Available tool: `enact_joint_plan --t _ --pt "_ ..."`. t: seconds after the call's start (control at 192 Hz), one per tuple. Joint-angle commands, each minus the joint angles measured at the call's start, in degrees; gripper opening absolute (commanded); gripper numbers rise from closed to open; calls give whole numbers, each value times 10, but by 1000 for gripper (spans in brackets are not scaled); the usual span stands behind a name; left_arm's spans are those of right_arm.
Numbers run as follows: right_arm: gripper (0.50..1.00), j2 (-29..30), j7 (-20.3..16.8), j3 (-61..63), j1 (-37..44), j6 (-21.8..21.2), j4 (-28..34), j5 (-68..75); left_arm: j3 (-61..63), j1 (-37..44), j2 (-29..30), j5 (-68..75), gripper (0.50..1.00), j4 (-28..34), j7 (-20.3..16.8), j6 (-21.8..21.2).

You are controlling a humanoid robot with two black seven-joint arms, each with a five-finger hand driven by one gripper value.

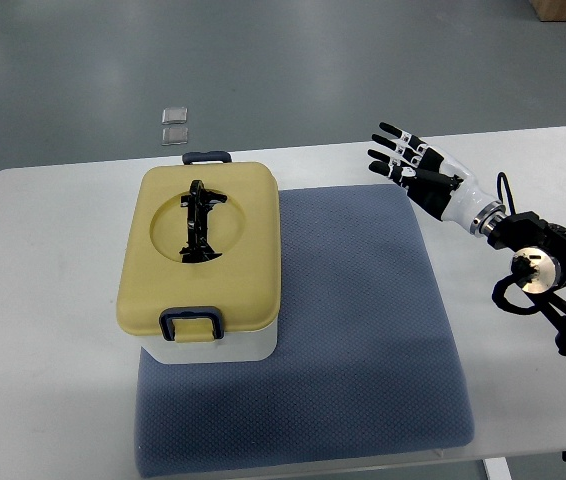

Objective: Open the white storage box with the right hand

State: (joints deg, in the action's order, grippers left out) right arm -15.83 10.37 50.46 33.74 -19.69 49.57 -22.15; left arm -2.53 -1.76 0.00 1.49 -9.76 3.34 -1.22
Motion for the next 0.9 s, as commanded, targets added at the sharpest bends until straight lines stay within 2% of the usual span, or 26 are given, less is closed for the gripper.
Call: enact_joint_plan --t 0.0,0.892 --pt "930 0 0 0 -1 0 0 0 -1 0 0 0 1000 0 -1 0" --pt "930 1 1 15 -6 1 -1 0 0 2 0 -1 1000 8 -8 0"
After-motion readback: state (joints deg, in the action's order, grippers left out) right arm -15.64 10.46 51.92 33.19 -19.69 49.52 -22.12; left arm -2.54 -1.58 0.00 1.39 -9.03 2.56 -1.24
